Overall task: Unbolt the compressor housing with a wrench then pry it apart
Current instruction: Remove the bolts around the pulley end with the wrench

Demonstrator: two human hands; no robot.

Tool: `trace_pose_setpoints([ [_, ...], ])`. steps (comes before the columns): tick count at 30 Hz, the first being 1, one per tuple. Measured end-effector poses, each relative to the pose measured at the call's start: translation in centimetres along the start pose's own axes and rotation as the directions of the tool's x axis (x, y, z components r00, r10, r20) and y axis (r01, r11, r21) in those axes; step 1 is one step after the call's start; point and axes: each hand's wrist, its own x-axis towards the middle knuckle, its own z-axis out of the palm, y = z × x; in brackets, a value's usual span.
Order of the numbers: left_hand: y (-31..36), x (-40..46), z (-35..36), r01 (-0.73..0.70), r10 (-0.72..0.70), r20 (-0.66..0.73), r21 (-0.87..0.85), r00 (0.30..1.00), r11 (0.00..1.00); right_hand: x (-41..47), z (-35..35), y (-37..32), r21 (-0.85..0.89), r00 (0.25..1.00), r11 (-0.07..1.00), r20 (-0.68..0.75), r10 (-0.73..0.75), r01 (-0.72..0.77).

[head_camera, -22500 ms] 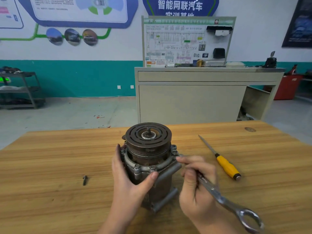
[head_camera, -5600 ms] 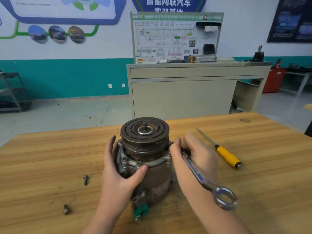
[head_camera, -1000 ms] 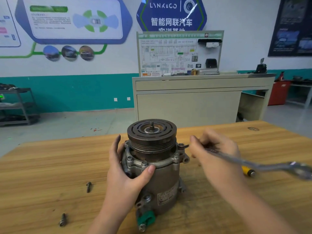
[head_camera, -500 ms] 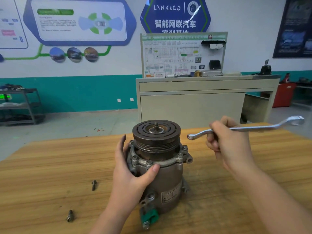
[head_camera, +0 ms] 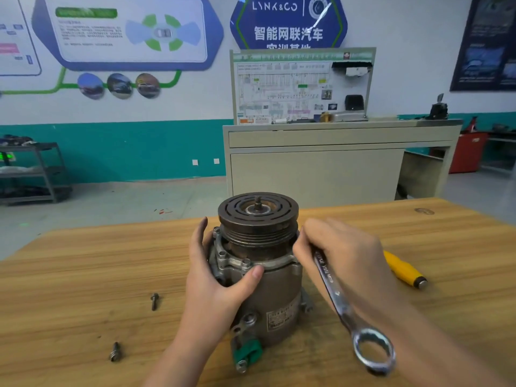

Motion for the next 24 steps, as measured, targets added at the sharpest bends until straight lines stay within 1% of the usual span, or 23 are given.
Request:
trace_pose_setpoints([
  [1,0.0,0.0,0.0,0.007,-0.007,-0.001,-0.004,1.0,1.0,-0.2,0.1,0.1,0.033,1.0,0.999,-0.015,0.024,-0.024],
  [2,0.1,0.0,0.0,0.012,-0.012,-0.001,-0.007,1.0,1.0,-0.4,0.1,0.5,0.131,0.994,0.987,-0.045,0.096,-0.09],
  [3,0.1,-0.1,0.0,0.017,-0.017,-0.001,-0.008,1.0,1.0,-0.6,0.1,1.2,0.281,0.975,0.941,-0.064,0.215,-0.189],
  [4,0.1,-0.1,0.0,0.021,-0.021,0.001,-0.01,1.0,1.0,-0.5,0.1,2.0,0.449,0.935,0.842,-0.038,0.354,-0.3],
  [5,0.1,-0.1,-0.1,0.023,-0.023,0.004,-0.012,1.0,1.0,-0.1,-0.2,3.1,0.604,0.886,0.695,0.041,0.463,-0.391],
  [6,0.1,-0.1,-0.1,0.025,-0.025,0.008,-0.012,1.0,1.0,0.4,-0.4,4.2,0.736,0.841,0.503,0.164,0.516,-0.453],
  [7,0.2,-0.1,-0.1,0.028,-0.028,0.012,-0.01,1.0,1.0,0.9,-0.4,5.3,0.818,0.796,0.287,0.3,0.526,-0.499],
  [8,0.3,-0.1,-0.2,0.032,-0.032,0.016,-0.005,0.999,0.999,1.4,-0.1,6.4,0.833,0.742,0.079,0.439,0.506,-0.547],
  [9,0.4,-0.1,-0.2,0.035,-0.035,0.021,0.001,0.999,0.999,1.9,0.3,7.4,0.794,0.687,-0.082,0.568,0.453,-0.602],
  [10,0.5,-0.1,-0.2,0.037,-0.037,0.023,0.008,0.999,0.999,2.4,0.9,8.0,0.726,0.631,-0.204,0.677,0.379,-0.657],
  [11,0.6,-0.1,-0.2,0.039,-0.039,0.025,0.016,0.999,0.999,2.6,1.6,8.5,0.665,0.592,-0.299,0.746,0.305,-0.684],
  [13,0.7,-0.1,-0.2,0.043,-0.044,0.03,0.019,0.999,0.999,3.0,2.7,8.9,0.589,0.566,-0.468,0.798,0.206,-0.659],
  [14,0.7,0.0,-0.2,0.046,-0.046,0.036,0.015,0.998,0.999,3.2,2.8,8.9,0.581,0.572,-0.546,0.793,0.213,-0.603],
  [15,0.7,0.0,-0.2,0.047,-0.047,0.041,0.009,0.998,0.999,3.5,2.7,8.7,0.606,0.584,-0.606,0.766,0.269,-0.515],
  [16,0.7,0.0,-0.2,0.045,-0.045,0.043,0.002,0.998,0.999,3.7,2.5,8.6,0.662,0.595,-0.634,0.714,0.37,-0.401],
  [17,0.7,0.0,-0.2,0.042,-0.042,0.042,-0.003,0.998,0.999,3.6,2.4,8.5,0.736,0.597,-0.604,0.643,0.479,-0.308],
  [18,0.7,0.0,-0.2,0.042,-0.042,0.04,-0.005,0.998,0.999,3.3,2.2,8.3,0.818,0.605,-0.505,0.557,0.569,-0.277],
  [19,0.7,0.0,-0.2,0.044,-0.044,0.039,-0.004,0.998,0.999,2.9,2.0,7.7,0.886,0.634,-0.344,0.462,0.619,-0.31],
  [20,0.7,0.0,-0.2,0.045,-0.045,0.038,-0.003,0.998,0.999,2.2,2.1,7.2,0.922,0.683,-0.151,0.368,0.631,-0.357],
  [21,0.7,0.0,-0.1,0.045,-0.045,0.038,-0.004,0.998,0.999,1.5,2.2,6.4,0.919,0.745,0.025,0.304,0.593,-0.394],
  [22,0.7,0.0,-0.1,0.043,-0.043,0.036,-0.005,0.998,0.999,0.8,2.3,5.9,0.897,0.804,0.171,0.263,0.534,-0.407],
  [23,0.6,0.0,-0.1,0.041,-0.041,0.034,-0.004,0.999,0.999,0.3,2.4,5.4,0.86,0.835,0.273,0.264,0.482,-0.43],
  [24,0.6,0.0,-0.1,0.04,-0.04,0.031,0.0,0.999,0.999,0.0,2.4,5.3,0.816,0.844,0.355,0.271,0.463,-0.456],
])
